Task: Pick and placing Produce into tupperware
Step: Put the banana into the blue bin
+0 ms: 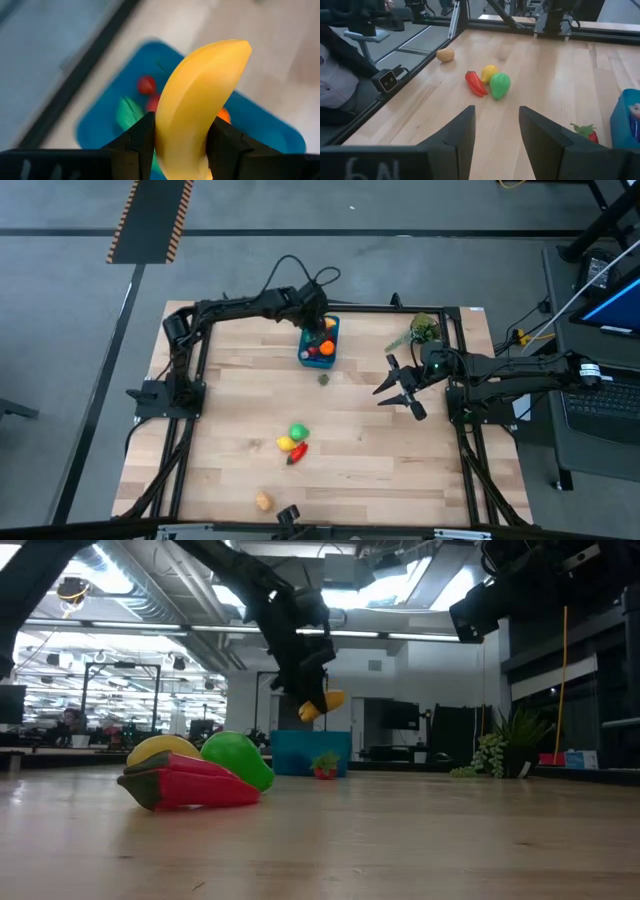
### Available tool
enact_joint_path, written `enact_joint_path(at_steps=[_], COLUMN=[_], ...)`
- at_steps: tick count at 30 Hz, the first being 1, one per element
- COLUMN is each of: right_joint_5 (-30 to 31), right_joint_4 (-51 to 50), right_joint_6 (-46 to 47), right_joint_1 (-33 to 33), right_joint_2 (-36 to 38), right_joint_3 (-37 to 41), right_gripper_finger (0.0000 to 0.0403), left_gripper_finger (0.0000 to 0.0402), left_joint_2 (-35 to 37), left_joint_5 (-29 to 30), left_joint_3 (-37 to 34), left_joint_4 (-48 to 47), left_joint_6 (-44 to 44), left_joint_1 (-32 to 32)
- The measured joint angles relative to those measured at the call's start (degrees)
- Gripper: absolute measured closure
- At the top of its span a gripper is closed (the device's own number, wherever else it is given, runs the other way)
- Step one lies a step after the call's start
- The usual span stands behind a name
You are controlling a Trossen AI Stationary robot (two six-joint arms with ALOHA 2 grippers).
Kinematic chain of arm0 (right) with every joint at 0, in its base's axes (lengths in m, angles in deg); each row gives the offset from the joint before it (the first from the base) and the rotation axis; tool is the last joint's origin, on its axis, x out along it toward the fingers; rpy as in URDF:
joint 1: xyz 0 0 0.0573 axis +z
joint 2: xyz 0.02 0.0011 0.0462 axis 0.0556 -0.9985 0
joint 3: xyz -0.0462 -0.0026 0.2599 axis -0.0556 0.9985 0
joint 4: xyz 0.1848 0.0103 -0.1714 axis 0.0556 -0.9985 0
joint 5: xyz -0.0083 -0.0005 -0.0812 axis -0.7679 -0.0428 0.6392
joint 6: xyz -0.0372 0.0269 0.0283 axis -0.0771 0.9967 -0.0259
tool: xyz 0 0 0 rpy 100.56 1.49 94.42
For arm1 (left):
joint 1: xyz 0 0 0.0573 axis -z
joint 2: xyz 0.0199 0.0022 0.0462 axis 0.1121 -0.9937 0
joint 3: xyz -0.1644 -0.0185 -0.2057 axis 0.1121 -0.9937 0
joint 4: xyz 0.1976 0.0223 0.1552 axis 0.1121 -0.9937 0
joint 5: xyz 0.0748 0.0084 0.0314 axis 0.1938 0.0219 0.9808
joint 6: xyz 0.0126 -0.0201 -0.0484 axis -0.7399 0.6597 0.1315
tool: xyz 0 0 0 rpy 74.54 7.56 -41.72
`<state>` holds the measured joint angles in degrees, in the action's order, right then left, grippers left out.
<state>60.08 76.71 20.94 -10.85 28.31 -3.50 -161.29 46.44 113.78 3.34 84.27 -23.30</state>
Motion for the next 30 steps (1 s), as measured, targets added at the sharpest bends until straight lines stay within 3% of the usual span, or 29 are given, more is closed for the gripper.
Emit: enact_joint_path(at_steps=[14,30], right_joint_5=[0.0,0.0], right_joint_4=[-0.9,-0.9], right_joint_6=[-0.9,-0.9], right_joint_1=[0.0,0.0], right_joint_2=[0.0,0.0], right_joint_3=[0.0,0.0], right_gripper_finger=[0.0250,0.0250], left_gripper_finger=[0.0271,0.0271], left_joint_2=[-2.1,-2.8], left_joint_5=[-2.8,-2.9], left_joint_3=[1.6,1.6], left_joint_4=[-11.5,-10.9], left_joint_6=[-16.7,-20.0], left_joint_1=[3.5,4.1])
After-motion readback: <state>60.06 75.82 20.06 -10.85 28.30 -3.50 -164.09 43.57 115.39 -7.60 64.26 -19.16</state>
